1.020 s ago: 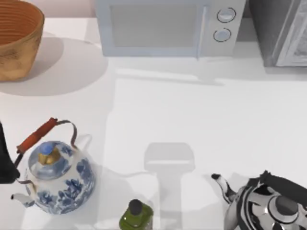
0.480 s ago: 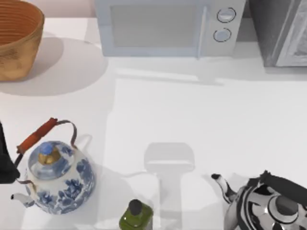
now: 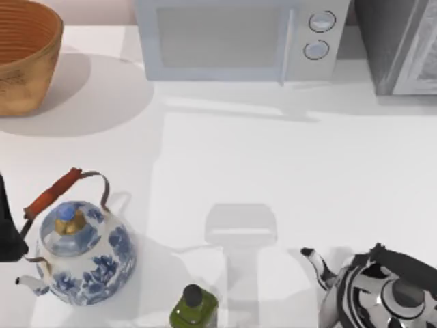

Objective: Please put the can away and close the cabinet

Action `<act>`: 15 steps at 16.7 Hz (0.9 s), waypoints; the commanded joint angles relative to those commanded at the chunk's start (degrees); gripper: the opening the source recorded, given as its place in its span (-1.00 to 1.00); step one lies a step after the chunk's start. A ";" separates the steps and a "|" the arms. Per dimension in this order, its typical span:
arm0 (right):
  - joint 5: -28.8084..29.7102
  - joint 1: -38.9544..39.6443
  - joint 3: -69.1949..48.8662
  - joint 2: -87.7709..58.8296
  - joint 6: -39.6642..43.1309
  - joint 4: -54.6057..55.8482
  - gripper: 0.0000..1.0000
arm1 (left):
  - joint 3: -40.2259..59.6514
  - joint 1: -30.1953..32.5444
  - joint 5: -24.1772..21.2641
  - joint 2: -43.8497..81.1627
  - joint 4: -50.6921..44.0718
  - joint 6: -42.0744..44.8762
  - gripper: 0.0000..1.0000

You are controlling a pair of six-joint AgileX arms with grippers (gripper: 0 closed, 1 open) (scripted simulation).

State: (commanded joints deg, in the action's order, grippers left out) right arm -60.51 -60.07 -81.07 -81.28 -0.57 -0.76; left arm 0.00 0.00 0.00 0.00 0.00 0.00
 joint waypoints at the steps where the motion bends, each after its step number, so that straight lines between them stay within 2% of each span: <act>1: 0.20 0.04 -3.81 0.81 -0.20 -4.73 1.00 | 0.00 0.00 0.00 0.00 0.00 0.00 1.00; 4: 0.84 0.22 -13.08 2.97 -0.61 -15.57 1.00 | 0.00 0.00 0.00 0.00 0.00 0.00 1.00; 7: 1.32 0.41 -18.15 4.34 -0.68 -21.01 1.00 | 0.00 0.00 0.00 0.00 0.00 0.00 1.00; 15: 2.86 2.22 -19.00 4.25 -0.63 -21.67 1.00 | 0.00 0.00 0.00 0.00 0.00 0.00 1.00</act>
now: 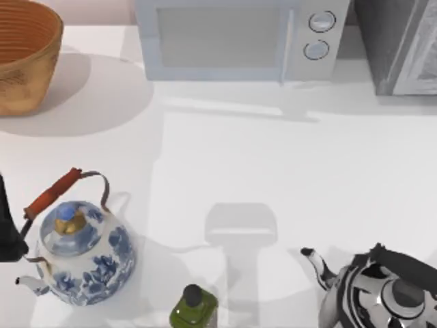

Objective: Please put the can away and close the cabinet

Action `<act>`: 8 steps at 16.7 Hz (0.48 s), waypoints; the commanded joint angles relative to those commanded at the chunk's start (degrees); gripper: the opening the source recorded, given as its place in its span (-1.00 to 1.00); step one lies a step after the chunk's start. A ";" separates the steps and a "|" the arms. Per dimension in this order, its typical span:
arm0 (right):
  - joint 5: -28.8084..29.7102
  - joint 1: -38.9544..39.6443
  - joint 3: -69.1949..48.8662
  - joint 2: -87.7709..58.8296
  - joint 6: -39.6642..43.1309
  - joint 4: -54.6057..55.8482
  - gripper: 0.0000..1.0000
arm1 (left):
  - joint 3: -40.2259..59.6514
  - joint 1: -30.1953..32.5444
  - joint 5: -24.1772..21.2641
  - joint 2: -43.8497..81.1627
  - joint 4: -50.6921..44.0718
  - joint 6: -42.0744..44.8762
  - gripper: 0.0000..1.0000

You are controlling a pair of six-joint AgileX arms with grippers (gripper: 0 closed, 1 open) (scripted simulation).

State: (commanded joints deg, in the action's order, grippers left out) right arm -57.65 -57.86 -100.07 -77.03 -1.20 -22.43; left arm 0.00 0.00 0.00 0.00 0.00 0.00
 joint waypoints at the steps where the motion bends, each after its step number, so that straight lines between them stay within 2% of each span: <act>1: 1.61 1.75 -0.14 -0.16 0.03 -0.18 1.00 | 0.00 0.00 0.00 0.00 0.00 0.00 1.00; 4: 10.01 10.56 -0.62 -0.82 0.12 -0.98 1.00 | 0.00 0.00 0.00 0.00 0.00 0.00 1.00; 8: 28.45 29.48 -0.96 -1.44 0.13 -2.27 1.00 | 0.00 0.00 0.00 0.00 0.00 0.00 1.00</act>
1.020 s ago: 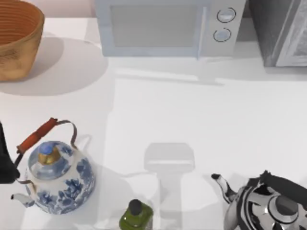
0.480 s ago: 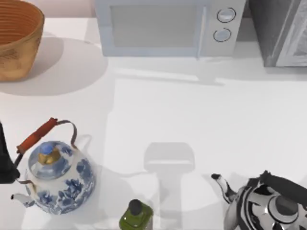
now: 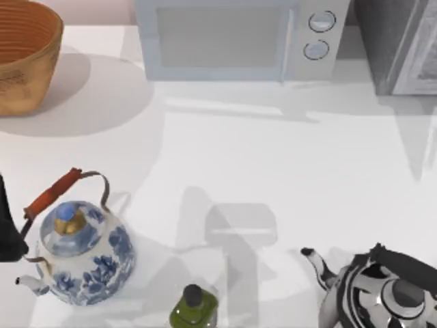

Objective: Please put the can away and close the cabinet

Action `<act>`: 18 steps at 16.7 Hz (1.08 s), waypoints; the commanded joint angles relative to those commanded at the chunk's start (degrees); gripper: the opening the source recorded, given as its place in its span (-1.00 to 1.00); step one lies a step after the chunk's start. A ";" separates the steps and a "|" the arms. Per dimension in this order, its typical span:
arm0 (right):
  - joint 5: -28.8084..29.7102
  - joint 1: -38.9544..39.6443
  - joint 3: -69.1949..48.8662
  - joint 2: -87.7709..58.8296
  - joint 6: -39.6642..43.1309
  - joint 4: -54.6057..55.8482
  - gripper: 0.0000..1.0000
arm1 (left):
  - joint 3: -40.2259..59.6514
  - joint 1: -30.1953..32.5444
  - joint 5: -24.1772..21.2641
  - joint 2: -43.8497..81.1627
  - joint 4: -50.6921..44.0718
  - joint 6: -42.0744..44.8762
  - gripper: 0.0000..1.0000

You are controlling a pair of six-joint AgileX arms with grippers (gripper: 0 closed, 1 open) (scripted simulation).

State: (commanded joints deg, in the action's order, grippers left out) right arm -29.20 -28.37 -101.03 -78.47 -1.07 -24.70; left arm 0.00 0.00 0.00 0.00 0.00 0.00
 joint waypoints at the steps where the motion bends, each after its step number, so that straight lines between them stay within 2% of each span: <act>1: 5.47 5.47 0.00 0.00 -0.01 -0.27 1.00 | 0.00 0.00 0.00 0.00 0.00 0.00 1.00; 6: 33.21 32.31 0.73 1.48 -0.07 -0.81 1.00 | 0.00 0.00 0.00 0.00 0.00 0.00 1.00; 8: 42.26 41.08 1.20 2.48 -0.14 -0.73 1.00 | 0.00 0.00 0.00 0.00 0.00 0.00 1.00; 10: 48.88 47.66 1.71 3.40 -0.18 -0.63 1.00 | 0.00 0.00 0.00 0.00 0.00 0.00 1.00; 12: 53.10 51.85 2.17 4.05 -0.19 -0.60 1.00 | 0.00 0.00 0.00 0.00 0.00 0.00 1.00; 14: 54.92 53.65 2.41 4.32 -0.19 -0.60 1.00 | 0.00 0.00 0.00 0.00 0.00 0.00 1.00; 18: 56.12 52.27 2.13 5.64 0.57 -1.06 1.00 | 0.00 0.00 0.00 0.00 0.00 0.00 1.00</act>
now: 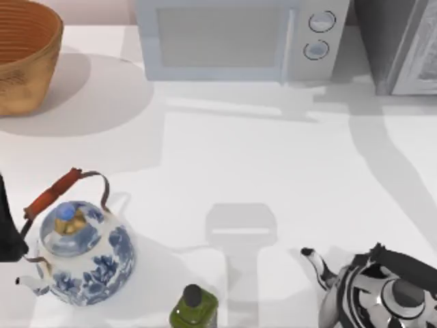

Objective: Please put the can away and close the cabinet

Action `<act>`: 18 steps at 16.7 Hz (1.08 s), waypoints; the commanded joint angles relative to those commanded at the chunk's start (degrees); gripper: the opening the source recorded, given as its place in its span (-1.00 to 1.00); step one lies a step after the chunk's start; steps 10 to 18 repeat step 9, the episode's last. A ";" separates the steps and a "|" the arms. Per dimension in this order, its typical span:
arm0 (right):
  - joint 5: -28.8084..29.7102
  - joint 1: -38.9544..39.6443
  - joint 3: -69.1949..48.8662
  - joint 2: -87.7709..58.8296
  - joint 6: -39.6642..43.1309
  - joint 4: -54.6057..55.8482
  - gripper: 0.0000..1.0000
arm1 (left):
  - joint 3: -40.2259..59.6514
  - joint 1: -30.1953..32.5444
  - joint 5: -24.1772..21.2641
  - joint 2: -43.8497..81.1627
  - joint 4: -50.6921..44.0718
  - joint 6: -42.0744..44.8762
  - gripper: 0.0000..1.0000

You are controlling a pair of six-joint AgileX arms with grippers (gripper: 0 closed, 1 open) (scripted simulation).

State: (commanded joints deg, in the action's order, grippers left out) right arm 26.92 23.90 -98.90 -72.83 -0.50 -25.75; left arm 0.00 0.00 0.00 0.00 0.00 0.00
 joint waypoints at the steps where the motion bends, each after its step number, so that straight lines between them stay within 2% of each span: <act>1: -0.12 -0.16 -0.18 -0.20 -0.03 0.06 1.00 | 0.00 0.00 0.00 0.00 0.00 0.00 1.00; 9: -4.60 -4.74 -6.04 -8.61 -0.07 2.60 1.00 | 0.00 0.00 0.00 0.00 0.00 0.00 1.00; 18: -4.60 -4.74 -6.04 -8.61 -0.07 2.60 1.00 | 0.00 0.00 0.00 0.00 0.00 0.00 1.00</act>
